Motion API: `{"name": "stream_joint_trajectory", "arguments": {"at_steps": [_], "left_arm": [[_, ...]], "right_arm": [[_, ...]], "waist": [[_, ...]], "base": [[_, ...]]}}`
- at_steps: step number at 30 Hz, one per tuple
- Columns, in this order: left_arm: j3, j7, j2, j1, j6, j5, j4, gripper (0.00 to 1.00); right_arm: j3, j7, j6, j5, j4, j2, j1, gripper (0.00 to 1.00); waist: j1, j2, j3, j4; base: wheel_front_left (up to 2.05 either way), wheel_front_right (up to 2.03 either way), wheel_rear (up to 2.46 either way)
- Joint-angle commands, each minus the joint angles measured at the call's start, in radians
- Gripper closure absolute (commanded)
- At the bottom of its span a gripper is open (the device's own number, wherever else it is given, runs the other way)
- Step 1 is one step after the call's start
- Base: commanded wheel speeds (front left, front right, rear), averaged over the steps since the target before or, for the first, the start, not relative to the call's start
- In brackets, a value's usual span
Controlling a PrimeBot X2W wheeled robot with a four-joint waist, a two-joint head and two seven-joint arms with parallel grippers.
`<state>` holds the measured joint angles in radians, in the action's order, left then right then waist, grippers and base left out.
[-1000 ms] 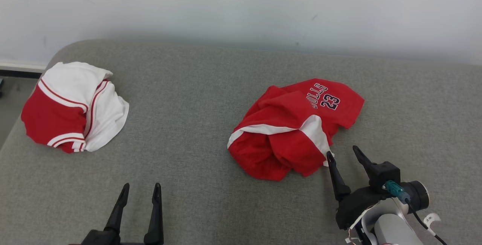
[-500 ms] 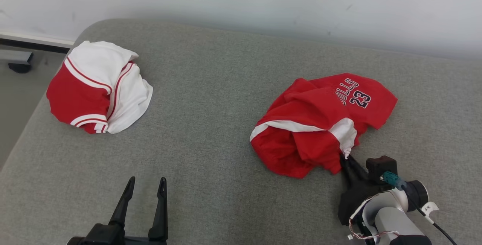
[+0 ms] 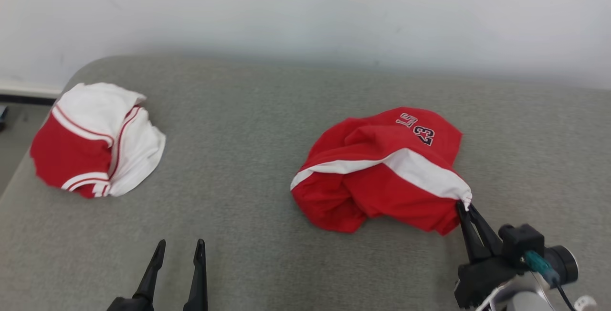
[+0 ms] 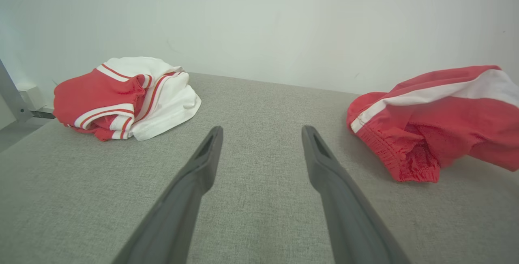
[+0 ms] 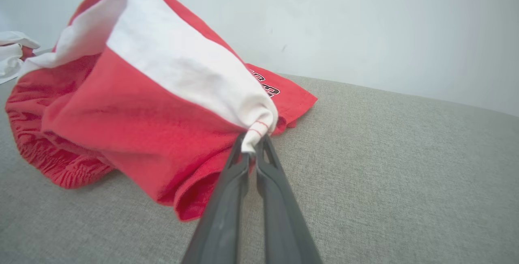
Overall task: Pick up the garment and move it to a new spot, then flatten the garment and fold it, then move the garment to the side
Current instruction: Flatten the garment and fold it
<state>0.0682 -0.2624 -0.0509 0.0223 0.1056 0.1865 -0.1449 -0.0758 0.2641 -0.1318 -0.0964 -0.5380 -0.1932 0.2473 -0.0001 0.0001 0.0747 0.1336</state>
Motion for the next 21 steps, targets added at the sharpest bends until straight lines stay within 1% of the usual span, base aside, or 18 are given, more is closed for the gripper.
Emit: {"name": "stream_joint_trajectory", "arguments": {"at_steps": [1, 5, 8, 11, 13, 14, 15, 16, 21], "left_arm": [[0.001, -0.003, 0.001, 0.016, 0.001, 0.007, -0.001, 0.0], [0.007, -0.003, 0.001, 0.015, 0.001, 0.009, -0.001, 0.0], [0.008, -0.003, 0.001, 0.006, 0.002, 0.007, -0.001, 0.0], [0.008, -0.003, 0.001, -0.004, 0.005, 0.006, -0.002, 0.0], [0.011, -0.003, 0.001, -0.005, 0.006, 0.005, -0.006, 0.0], [0.011, -0.003, 0.001, -0.003, 0.007, 0.004, -0.008, 0.0], [0.009, -0.003, 0.001, -0.001, 0.006, 0.004, -0.009, 0.0], [0.009, -0.003, 0.001, 0.003, 0.006, 0.004, -0.01, 0.0], [0.002, -0.003, 0.001, 0.023, 0.007, 0.007, -0.016, 0.0]], "right_arm": [[-0.003, 0.002, 0.002, 0.001, 0.031, -0.008, -0.032, 1.0], [0.009, 0.002, 0.002, -0.009, 0.134, -0.032, -0.119, 1.0], [0.033, 0.002, 0.002, -0.013, 0.183, -0.044, -0.188, 1.0], [0.054, 0.002, 0.002, -0.023, 0.195, -0.056, -0.246, 1.0], [0.041, 0.002, 0.002, -0.04, 0.183, -0.059, -0.276, 1.0], [0.037, 0.002, 0.002, -0.05, 0.181, -0.06, -0.286, 0.94], [0.04, 0.002, 0.002, -0.059, 0.182, -0.055, -0.29, 0.56], [0.037, 0.002, 0.002, -0.067, 0.187, -0.05, -0.297, 0.0], [0.032, 0.002, 0.002, -0.088, 0.223, -0.049, -0.309, 0.0]], "waist": [[0.0001, -0.0001, -0.029, -0.056], [0.0001, -0.0001, -0.032, -0.092], [0.0001, -0.0001, -0.026, -0.105], [0.0001, -0.0001, -0.018, -0.111], [0.0001, -0.0001, -0.015, -0.113], [0.0001, -0.0001, -0.015, -0.114], [0.0001, -0.0001, -0.015, -0.116], [0.0001, -0.0001, -0.017, -0.117], [0.0001, -0.0001, -0.033, -0.125]], "base": [[0.0, 0.0, 0.0], [0.0, 0.0, 0.0], [0.0, 0.0, 0.0], [0.0, 0.0, 0.0], [0.0, 0.0, 0.0], [0.0, 0.0, 0.0], [0.0, 0.0, 0.0], [0.0, 0.0, 0.0], [0.0, 0.0, 0.0]]}}
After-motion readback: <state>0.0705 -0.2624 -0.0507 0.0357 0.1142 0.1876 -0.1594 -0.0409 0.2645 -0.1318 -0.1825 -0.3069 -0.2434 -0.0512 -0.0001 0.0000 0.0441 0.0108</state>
